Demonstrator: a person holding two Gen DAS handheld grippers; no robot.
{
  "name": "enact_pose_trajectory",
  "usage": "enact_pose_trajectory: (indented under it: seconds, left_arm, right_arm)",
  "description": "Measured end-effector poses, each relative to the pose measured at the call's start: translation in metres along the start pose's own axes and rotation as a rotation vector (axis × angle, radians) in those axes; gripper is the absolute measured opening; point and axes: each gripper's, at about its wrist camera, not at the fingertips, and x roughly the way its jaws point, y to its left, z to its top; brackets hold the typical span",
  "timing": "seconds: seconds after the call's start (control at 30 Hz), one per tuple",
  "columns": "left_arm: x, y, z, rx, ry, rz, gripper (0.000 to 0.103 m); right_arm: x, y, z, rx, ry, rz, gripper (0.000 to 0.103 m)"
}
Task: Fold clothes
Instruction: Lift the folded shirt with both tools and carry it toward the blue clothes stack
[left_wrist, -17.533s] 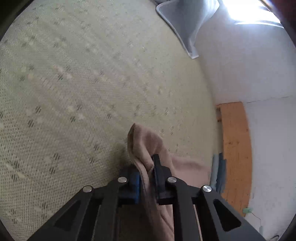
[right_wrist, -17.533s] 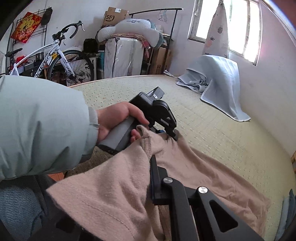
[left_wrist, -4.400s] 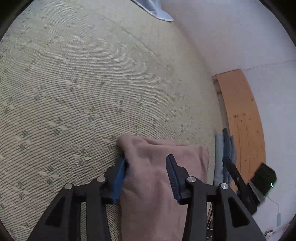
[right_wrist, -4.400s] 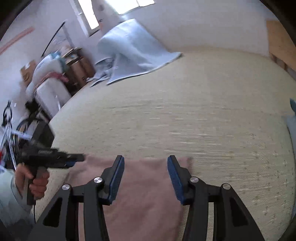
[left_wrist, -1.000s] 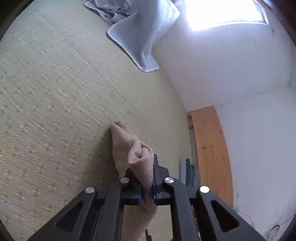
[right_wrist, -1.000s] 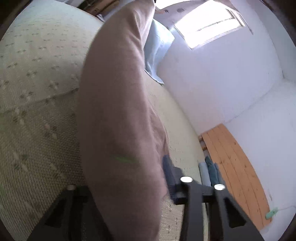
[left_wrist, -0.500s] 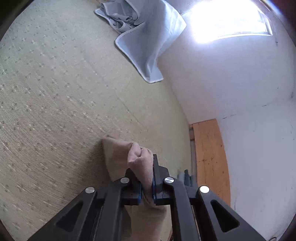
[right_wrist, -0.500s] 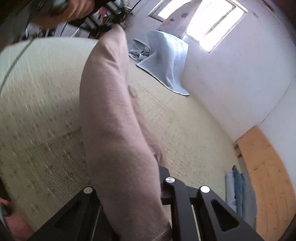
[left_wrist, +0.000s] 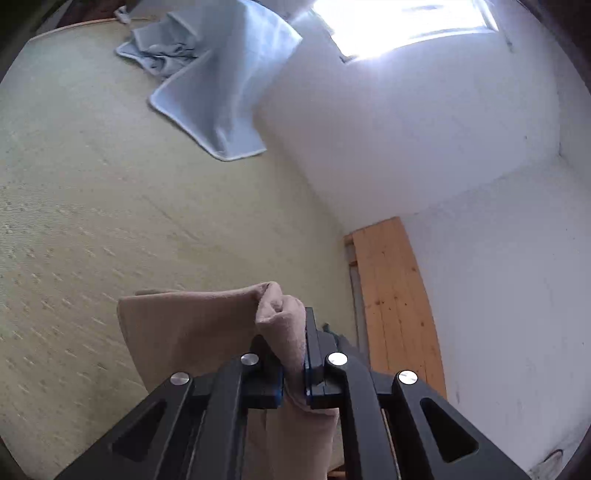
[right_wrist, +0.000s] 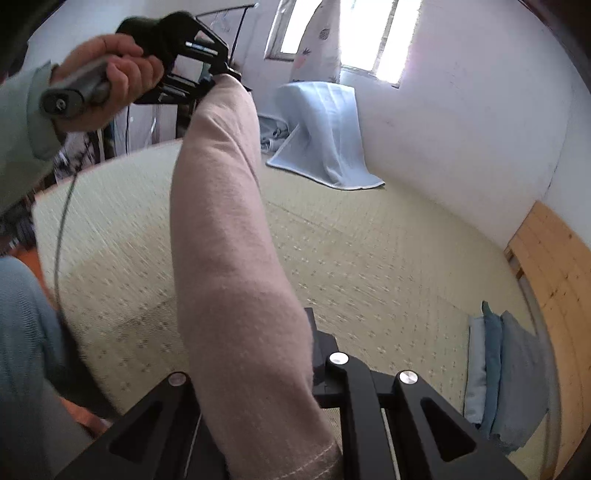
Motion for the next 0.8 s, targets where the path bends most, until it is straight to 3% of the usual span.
enact_pose_trajectory:
  seconds: [0.17,0.3,0.5,0.8]
  left_arm:
    - [0.024,-0.064,-0.023,0.039,0.045,-0.005,0.006]
    - [0.061,-0.118,-0.046,0.092,0.084,-0.001,0.006]
    - [0.138,-0.203,-0.088,0.183,0.193,-0.009,0.006]
    - [0.274,-0.332,-0.176,0.354,0.358,-0.049,0.006]
  right_arm:
    - [-0.059,-0.052,-0.007,0.087,-0.041,0.017,0.008]
    - [-0.092,-0.097,-0.021,0.154,-0.073,-0.021,0.008]
    - [-0.141,-0.175,-0.057,0.271,-0.1,-0.137,0.008]
    - [-0.203,-0.289,-0.114,0.427,-0.12,-0.36,0.008]
